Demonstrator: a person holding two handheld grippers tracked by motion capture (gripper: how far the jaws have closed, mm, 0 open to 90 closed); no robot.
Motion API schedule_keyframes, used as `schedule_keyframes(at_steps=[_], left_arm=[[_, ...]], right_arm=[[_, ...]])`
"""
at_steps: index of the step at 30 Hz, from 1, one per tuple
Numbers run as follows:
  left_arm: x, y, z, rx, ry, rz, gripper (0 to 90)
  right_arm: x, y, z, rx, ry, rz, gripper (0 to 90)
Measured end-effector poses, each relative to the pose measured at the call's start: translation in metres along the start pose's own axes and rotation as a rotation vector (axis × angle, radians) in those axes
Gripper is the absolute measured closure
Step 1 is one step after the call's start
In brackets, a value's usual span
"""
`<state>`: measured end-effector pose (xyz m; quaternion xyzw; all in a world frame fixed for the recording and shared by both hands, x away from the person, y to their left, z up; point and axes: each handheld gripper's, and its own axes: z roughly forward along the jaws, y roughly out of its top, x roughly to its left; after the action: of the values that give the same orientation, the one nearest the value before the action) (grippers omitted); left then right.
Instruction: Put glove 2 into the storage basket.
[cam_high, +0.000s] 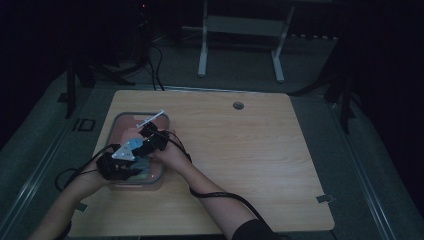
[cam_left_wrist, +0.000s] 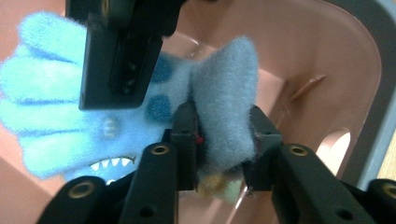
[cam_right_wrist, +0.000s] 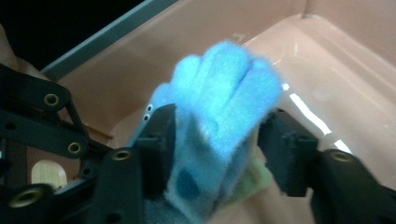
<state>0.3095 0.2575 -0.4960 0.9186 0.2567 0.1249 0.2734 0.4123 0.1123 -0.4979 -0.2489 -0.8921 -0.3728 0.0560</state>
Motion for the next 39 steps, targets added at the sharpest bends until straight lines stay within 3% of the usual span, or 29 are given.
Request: schedule_keyframes(at_steps=[3, 4, 7, 9, 10, 11, 12, 13, 16, 18, 21, 26, 29, 33, 39], left_arm=[[0.001, 0.000, -0.001, -0.007, 0.000, -0.017, 65.8], [0.003, -0.001, -0.002, -0.013, 0.007, -0.047, 54.1], [0.006, -0.001, -0.007, -0.025, 0.050, -0.099, 36.1], [0.007, -0.001, -0.009, -0.029, 0.057, -0.114, 31.4], [0.007, 0.000, -0.011, -0.031, 0.055, -0.116, 22.3], [0.006, 0.000, -0.013, -0.031, 0.064, -0.122, 22.3], [0.006, 0.001, -0.017, -0.043, 0.059, -0.136, 15.7], [0.006, 0.001, -0.017, -0.043, 0.059, -0.136, 14.4], [0.004, 0.006, -0.026, -0.075, 0.113, -0.177, 11.4], [0.005, 0.010, -0.029, -0.116, 0.126, -0.211, 9.0], [0.005, 0.015, -0.033, -0.153, 0.151, -0.228, 7.6], [0.003, 0.031, -0.036, -0.231, 0.139, -0.278, 7.1], [-0.002, 0.038, -0.035, -0.259, 0.120, -0.268, 7.1], [-0.013, 0.051, -0.027, -0.258, 0.090, -0.234, 7.1], [-0.027, 0.061, -0.016, -0.265, 0.064, -0.195, 6.5]], right_arm=[[-0.002, 0.000, -0.003, -0.014, 0.006, 0.006, 39.3], [-0.003, 0.000, -0.008, -0.026, 0.008, 0.009, 33.8], [-0.004, 0.000, -0.015, -0.050, 0.021, 0.010, 28.8], [-0.004, 0.000, -0.018, -0.052, 0.030, 0.009, 26.7], [-0.004, -0.001, -0.024, -0.072, 0.049, 0.010, 24.9], [-0.004, -0.001, -0.024, -0.072, 0.049, 0.010, 24.9], [-0.003, -0.001, -0.030, -0.081, 0.053, 0.002, 23.5], [-0.003, -0.001, -0.030, -0.081, 0.053, 0.002, 23.5], [0.000, -0.002, -0.040, -0.093, 0.058, -0.013, 21.5], [0.001, -0.003, -0.046, -0.098, 0.065, -0.025, 21.5], [0.002, -0.004, -0.054, -0.115, 0.059, -0.043, 21.4], [0.000, -0.011, -0.070, -0.116, 0.050, -0.060, 18.8], [-0.004, -0.018, -0.078, -0.120, 0.037, -0.073, 18.1], [-0.010, -0.029, -0.090, -0.125, 0.018, -0.077, 16.9], [-0.024, -0.051, -0.105, -0.144, -0.001, -0.053, 16.0]])
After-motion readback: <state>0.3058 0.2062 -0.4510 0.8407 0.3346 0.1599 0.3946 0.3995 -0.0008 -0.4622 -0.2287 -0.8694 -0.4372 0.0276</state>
